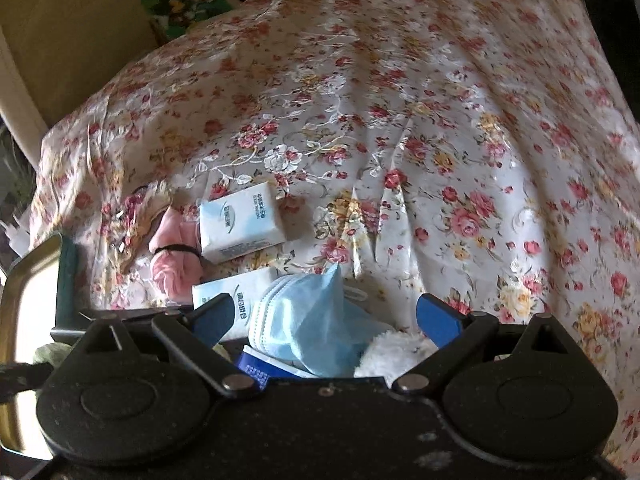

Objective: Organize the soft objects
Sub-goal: 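Grasp the green scrubber ball with the left tool while the right tool grasps the blue mask, then drop the green ball into the gold tray with the left tool while the right tool drops the mask there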

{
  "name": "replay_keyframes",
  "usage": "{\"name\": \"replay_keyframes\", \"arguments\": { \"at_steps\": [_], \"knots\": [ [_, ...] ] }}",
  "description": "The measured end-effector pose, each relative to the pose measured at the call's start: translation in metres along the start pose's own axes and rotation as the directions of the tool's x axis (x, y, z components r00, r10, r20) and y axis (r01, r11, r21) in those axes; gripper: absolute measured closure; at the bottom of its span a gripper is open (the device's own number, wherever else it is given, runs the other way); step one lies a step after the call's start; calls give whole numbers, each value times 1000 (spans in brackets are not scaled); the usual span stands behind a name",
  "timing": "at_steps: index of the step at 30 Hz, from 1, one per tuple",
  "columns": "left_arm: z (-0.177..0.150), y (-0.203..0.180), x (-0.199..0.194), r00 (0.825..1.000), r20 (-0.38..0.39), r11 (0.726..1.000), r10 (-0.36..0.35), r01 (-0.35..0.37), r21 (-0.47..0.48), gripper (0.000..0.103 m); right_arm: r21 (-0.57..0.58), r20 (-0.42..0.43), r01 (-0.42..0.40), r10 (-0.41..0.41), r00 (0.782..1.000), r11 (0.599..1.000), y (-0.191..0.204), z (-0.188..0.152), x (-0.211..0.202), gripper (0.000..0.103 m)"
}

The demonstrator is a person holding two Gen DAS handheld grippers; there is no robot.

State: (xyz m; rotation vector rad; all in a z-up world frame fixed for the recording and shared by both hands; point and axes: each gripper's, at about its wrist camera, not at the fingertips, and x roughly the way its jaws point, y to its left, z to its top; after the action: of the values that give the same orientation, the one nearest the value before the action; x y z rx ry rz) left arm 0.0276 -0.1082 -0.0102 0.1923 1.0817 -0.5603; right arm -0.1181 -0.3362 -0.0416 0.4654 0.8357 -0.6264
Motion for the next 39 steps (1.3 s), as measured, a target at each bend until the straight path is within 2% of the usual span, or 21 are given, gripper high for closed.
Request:
{"name": "replay_keyframes", "arguments": {
  "at_steps": [5,8,11,12,13,16,22,26,33,39],
  "knots": [
    [-3,12,-9,1000,2,1000,3,-3,-28,59,-24,-38,14,-14,999,1000,6,-1,13,14],
    [-3,21,-13,1000,7,999,10,-10,-49,59,-46,-56,20,-22,998,999,10,-3,18,25],
    [-3,29,-19,1000,14,998,23,-22,-66,59,-67,-81,2,-8,997,998,13,-5,23,51],
    [-3,32,-21,999,15,997,32,-31,-71,59,-70,-89,-8,2,996,998,13,-7,24,65],
    [-3,35,-23,999,18,996,37,-36,-76,59,-72,-90,-7,1,996,997,13,-7,24,75],
    [-4,44,-28,999,21,994,49,-47,-94,59,-65,-51,-4,0,999,998,11,-6,18,82],
    [-4,66,-39,997,32,987,71,-66,-145,59,34,37,-52,51,998,998,-7,1,-1,82],
    [-4,80,-48,992,57,980,112,-101,-171,59,63,80,-81,76,994,995,-11,4,-10,82],
    [-6,100,-49,988,53,970,146,-132,-204,59,12,138,-113,111,984,993,4,0,-23,82],
    [-7,111,-47,989,30,963,145,-133,-236,59,-53,148,-170,176,973,984,40,-7,-40,82]
  ]
}}
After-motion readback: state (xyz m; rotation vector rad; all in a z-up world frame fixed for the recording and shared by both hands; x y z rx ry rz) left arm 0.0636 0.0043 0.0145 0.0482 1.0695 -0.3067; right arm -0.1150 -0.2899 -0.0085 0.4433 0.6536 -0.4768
